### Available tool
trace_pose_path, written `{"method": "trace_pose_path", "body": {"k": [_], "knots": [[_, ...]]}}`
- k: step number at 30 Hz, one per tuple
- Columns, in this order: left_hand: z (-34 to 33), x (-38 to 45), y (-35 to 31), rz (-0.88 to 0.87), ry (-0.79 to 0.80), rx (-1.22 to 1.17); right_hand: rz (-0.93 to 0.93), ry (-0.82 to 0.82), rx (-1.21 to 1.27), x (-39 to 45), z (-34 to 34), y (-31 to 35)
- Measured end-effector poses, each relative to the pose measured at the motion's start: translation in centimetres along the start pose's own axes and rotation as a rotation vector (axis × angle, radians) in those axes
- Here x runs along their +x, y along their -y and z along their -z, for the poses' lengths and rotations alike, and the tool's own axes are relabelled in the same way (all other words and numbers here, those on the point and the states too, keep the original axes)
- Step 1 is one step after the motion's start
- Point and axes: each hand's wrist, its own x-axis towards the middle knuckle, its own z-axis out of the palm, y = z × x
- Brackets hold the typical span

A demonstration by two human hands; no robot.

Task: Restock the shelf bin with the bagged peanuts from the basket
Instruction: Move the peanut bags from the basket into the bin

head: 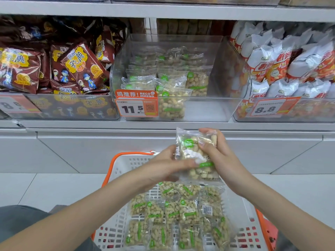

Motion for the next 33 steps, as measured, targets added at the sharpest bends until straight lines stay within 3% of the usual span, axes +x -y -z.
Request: {"method": "trace_pose_path", "body": {"k": [4,11,17,21,26,29,33], "knots": [[-1.8,0.3,1.4,-0.043,-0.164,-0.081,-0.005,-0.06,0.09,-0.2,-1.2,-0.9],[-1.6,0.9,1.9,-0.118,-0.258,-0.148,-0.018,-0.138,0.136,0.0,-2.0,-0.9],[-1.1,1.1,1.5,-0.205,-0.25,-0.073,-0.062,0.062,0.15,0.7,-1.0,-0.6],[-0.3,1.0,0.6,-0.273,-0.202,0.226,-0.013,0.032,0.145,0.5,-0.4,0.3],[0.4,0.4,-2.8,-0.326,-0.39,0.858,0.127,-0.093,0.166,1.3,0.5,3.8],[2.8,0.8,-4.1,-0.366,-0.505,0.916,0.234,-0.272,0.179,3.9,2.0,7.3],[6.8,1.9,-4.5,-0.318,-0.653,1.022,0.318,-0.395,-0.032,9.1,3.4,11.3]]}}
